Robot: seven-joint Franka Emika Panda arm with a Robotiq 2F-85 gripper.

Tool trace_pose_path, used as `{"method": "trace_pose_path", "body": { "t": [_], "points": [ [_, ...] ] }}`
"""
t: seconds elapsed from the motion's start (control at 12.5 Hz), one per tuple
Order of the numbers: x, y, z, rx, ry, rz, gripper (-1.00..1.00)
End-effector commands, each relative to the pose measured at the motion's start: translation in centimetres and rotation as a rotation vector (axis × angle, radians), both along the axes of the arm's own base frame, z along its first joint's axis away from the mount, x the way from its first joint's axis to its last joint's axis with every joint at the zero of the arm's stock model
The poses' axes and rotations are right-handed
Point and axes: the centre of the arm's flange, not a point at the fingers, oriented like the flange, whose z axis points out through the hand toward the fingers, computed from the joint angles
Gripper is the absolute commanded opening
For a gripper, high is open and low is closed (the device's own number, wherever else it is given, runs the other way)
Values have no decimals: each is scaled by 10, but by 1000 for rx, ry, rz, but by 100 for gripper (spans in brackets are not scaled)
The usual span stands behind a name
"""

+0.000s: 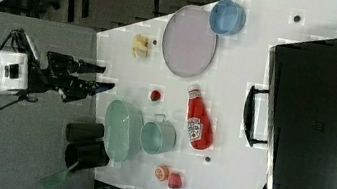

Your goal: Pick Ketchup from the table and place it in strainer.

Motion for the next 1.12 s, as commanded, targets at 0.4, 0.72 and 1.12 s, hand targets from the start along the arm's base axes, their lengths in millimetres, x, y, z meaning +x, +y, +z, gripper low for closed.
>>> {"method": "trace_pose_path", "body": {
  "t": [0.4,0.72,1.12],
  "points": [
    [-58,-7,-29,24,141,11,100],
    [-66,12,-95,35,201,275,100],
    [-71,29,-170,37,136,728,100]
  ]
}}
